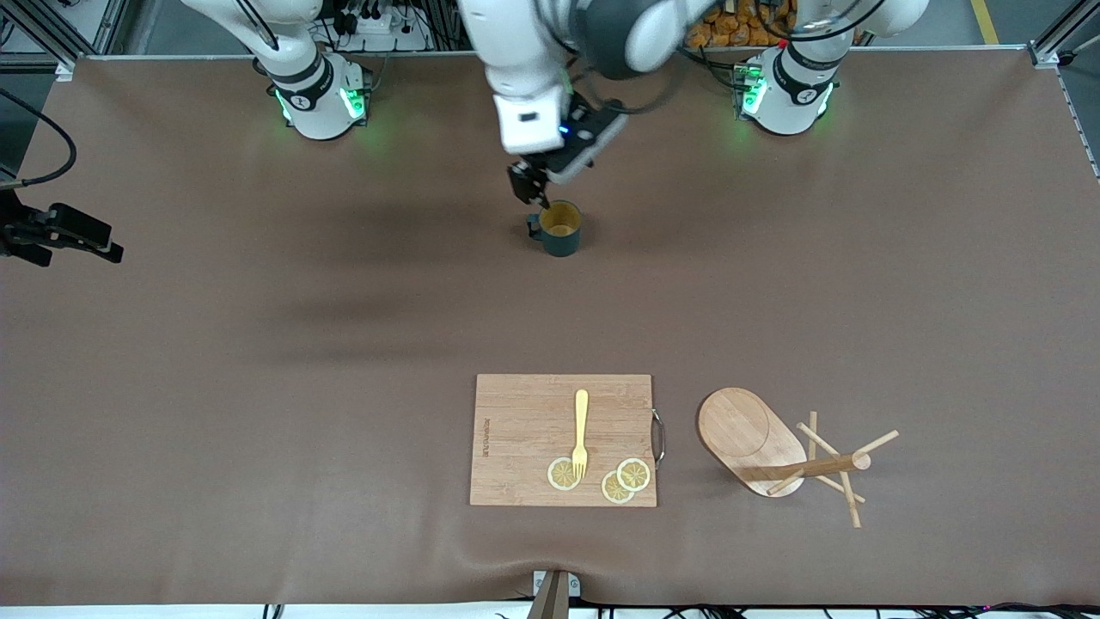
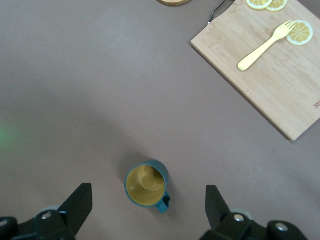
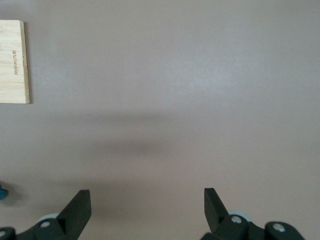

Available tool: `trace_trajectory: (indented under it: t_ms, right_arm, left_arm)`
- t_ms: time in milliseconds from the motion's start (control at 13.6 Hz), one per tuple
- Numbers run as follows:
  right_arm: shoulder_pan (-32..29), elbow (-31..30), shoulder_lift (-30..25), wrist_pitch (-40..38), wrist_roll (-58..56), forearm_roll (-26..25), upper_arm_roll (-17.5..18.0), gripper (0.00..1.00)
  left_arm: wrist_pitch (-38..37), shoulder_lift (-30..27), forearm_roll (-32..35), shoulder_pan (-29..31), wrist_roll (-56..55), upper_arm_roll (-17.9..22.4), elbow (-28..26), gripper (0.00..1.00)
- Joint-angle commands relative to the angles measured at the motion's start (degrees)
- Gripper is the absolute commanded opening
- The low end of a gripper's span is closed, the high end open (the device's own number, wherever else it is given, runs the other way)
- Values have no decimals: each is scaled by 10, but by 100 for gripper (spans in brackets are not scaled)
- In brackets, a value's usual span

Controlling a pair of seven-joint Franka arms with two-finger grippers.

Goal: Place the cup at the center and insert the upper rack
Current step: 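Retract the right gripper while the left gripper moves above the mug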

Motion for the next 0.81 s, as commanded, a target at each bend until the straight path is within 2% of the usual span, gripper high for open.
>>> trace_trajectory:
  t_ms: [0, 147, 440, 734]
  right_arm:
    - [-10, -4, -3, 16, -27, -20, 9, 100]
    - [-9, -4, -3, 14, -27, -42, 9, 100]
    - [-3, -1, 1, 6, -24, -45, 8, 100]
    - [-3, 2, 10, -20, -17, -45, 8, 100]
  left_arm:
    - [-35, 65, 54, -57, -69, 11, 58, 100]
    - [-35, 93, 75, -79, -113, 9, 64, 100]
    - [-29, 162, 130, -110, -205, 2, 100, 100]
    - [-13, 218, 187, -130, -247, -3, 109, 100]
